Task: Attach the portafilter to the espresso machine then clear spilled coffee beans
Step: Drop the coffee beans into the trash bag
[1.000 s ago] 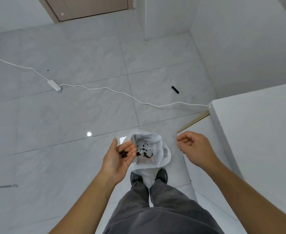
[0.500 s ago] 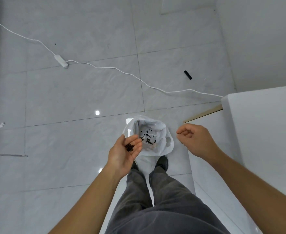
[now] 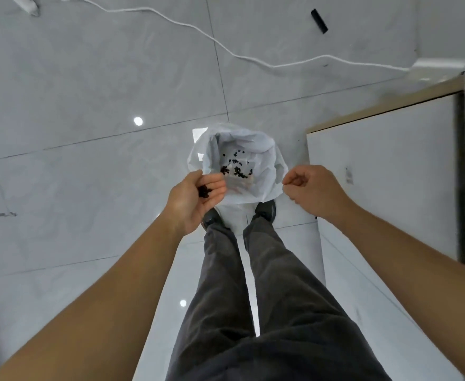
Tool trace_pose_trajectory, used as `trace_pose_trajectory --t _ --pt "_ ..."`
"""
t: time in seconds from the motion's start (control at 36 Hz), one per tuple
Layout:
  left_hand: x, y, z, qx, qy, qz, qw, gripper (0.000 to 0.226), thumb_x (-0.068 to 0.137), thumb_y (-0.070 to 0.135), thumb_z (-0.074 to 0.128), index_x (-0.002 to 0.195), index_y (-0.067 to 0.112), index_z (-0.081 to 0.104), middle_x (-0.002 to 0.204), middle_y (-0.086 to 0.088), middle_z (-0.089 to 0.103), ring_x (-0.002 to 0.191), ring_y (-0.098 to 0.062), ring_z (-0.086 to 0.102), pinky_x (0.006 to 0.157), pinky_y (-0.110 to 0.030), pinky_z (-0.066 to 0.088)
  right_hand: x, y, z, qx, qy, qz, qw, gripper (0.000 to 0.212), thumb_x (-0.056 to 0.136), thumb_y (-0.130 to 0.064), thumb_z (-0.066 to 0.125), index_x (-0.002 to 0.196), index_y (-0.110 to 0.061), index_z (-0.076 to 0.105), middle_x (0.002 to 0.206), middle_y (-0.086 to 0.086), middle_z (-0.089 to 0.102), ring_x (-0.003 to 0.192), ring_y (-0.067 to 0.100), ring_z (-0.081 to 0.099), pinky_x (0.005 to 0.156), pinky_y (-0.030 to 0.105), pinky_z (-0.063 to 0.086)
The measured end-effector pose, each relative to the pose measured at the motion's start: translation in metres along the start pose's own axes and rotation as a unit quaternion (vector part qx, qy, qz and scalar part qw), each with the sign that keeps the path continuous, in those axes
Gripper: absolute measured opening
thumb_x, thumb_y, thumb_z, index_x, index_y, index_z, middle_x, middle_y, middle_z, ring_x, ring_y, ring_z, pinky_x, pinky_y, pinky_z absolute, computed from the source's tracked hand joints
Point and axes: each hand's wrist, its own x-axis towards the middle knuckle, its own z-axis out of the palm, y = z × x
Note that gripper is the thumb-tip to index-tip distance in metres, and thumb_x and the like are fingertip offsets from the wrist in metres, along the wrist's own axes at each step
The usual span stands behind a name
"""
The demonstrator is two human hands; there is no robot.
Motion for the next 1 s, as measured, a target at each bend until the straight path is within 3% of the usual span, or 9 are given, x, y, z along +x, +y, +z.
trace_pose_trajectory --t 0.14,0.22,0.42,0.56,0.75,0.92,1.0 --pt "0.041 -0.004 -0.015 0.062 0.008 0.0 0.998 0.047 0.104 0.027 0.032 0.095 0.002 0.07 0.097 -0.014 0.068 0.096 -0.026 0.065 0.086 -0.034 0.057 0.032 0.012 0.026 0.007 -0.007 0.022 1.0 0.01 0.08 -0.009 0.066 0.077 -0.018 0.068 0.079 0.008 0.072 0.078 0.027 0.07 0.078 0.038 0.06" --pt "0.069 -0.007 -0.026 0.079 0.013 -0.003 0.997 0.047 0.104 0.027 0.032 0.092 0.002 0.07 0.096 -0.015 0.068 0.096 -0.027 0.065 0.087 -0.035 0.057 0.057 0.021 0.043 0.009 -0.014 0.036 0.999 0.013 0.08 -0.009 0.066 0.074 -0.02 0.067 0.078 0.006 0.071 0.076 0.024 0.071 0.077 0.039 0.061" --pt "0.142 -0.029 -0.052 0.05 0.018 -0.031 0.998 0.047 0.104 0.026 0.034 0.094 0.001 0.071 0.097 -0.015 0.074 0.097 -0.026 0.071 0.09 -0.036 0.056 0.125 0.051 0.085 0.0 -0.033 0.063 0.997 0.013 0.079 -0.007 0.064 0.075 -0.019 0.068 0.076 0.006 0.072 0.08 0.027 0.072 0.077 0.046 0.062" --pt "0.186 -0.052 -0.057 0.013 0.023 -0.054 0.998 0.038 0.102 0.023 0.04 0.102 -0.001 0.069 0.103 -0.015 0.074 0.099 -0.025 0.072 0.086 -0.033 0.058 0.165 0.07 0.112 -0.014 -0.056 0.048 0.997 0.019 0.082 -0.008 0.065 0.073 -0.025 0.067 0.074 -0.001 0.07 0.079 0.023 0.071 0.081 0.038 0.061" --pt "0.242 -0.074 -0.039 0.009 0.013 -0.061 0.998 0.028 0.098 0.017 0.049 0.098 0.0 0.071 0.098 -0.013 0.073 0.098 -0.024 0.07 0.09 -0.034 0.057 0.2 0.102 0.147 0.02 -0.052 0.06 0.997 0.02 0.08 -0.006 0.065 0.073 -0.024 0.067 0.072 0.001 0.07 0.064 0.015 0.065 0.066 0.027 0.058" --pt "0.282 -0.081 -0.019 0.017 0.015 -0.06 0.998 0.028 0.098 0.019 0.049 0.099 0.001 0.071 0.095 -0.012 0.073 0.094 -0.022 0.07 0.088 -0.033 0.058 0.221 0.122 0.17 0.053 -0.042 0.073 0.995 0.015 0.081 -0.003 0.065 0.076 -0.017 0.068 0.068 0.0 0.066 0.06 0.013 0.062 0.065 0.026 0.054" --pt "0.298 -0.083 -0.011 0.023 0.012 -0.059 0.998 0.031 0.101 0.021 0.045 0.096 0.003 0.071 0.092 -0.009 0.074 0.091 -0.02 0.071 0.089 -0.032 0.057 0.234 0.13 0.182 0.046 -0.036 0.071 0.996 0.014 0.081 -0.002 0.065 0.079 -0.016 0.069 0.069 0.001 0.067 0.063 0.016 0.065 0.069 0.03 0.058"
